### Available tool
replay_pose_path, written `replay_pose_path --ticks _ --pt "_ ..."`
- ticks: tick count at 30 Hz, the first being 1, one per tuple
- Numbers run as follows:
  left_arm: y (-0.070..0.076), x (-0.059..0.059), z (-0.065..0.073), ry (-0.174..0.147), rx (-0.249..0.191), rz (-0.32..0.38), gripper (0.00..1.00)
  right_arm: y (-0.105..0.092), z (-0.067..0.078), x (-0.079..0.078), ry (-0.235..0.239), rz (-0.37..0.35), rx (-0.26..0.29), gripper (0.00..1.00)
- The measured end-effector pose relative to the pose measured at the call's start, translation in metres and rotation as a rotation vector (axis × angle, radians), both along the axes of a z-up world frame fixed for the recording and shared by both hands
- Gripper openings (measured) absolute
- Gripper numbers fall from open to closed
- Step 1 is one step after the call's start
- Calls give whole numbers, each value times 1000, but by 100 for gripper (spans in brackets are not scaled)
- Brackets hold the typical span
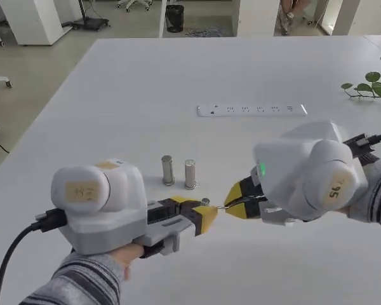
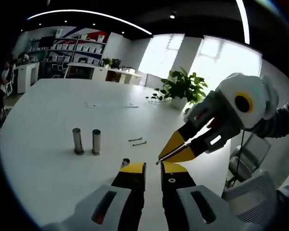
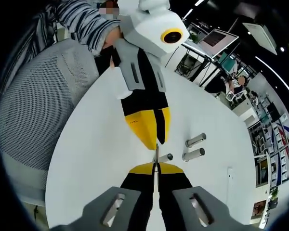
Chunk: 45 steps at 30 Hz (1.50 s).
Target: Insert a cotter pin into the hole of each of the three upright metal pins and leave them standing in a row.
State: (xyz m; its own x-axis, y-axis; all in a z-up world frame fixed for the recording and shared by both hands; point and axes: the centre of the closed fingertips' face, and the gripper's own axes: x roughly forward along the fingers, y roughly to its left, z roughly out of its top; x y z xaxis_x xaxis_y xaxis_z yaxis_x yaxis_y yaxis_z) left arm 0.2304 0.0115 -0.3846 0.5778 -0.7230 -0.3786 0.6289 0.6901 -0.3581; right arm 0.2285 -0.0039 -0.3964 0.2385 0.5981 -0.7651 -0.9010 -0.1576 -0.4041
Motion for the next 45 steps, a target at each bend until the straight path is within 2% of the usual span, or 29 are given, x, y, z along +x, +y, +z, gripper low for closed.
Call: replay_pose_path --ticks 2,8,14,20,28,32,34,35,37,45 --pt "-1 -2 -1 6 -2 -5 6 2 1 -3 5 5 8 0" --pt "-5 -7 -1 37 -43 -11 2 4 4 -7 9 11 23 0" --pt "-8 -7 1 46 -75 -11 0 5 3 -10 14 12 25 0" --pt "-9 -7 2 58 -93 -11 0 4 3 -13 21 9 25 0" --pt "-12 -8 4 92 -145 0 0 3 4 -13 16 5 29 0" --pt "-12 -8 4 99 -153 2 0 3 4 -13 19 3 31 0" --pt "-12 -8 4 96 -157 5 0 3 4 -13 18 0 33 0" --pt "-12 -8 4 85 -154 3 0 3 5 -12 19 -3 36 0" --pt "-12 -8 7 41 -133 -12 0 4 6 -11 33 -22 54 0" --pt "-11 -10 11 -21 -99 -54 0 3 6 -10 94 -70 99 0"
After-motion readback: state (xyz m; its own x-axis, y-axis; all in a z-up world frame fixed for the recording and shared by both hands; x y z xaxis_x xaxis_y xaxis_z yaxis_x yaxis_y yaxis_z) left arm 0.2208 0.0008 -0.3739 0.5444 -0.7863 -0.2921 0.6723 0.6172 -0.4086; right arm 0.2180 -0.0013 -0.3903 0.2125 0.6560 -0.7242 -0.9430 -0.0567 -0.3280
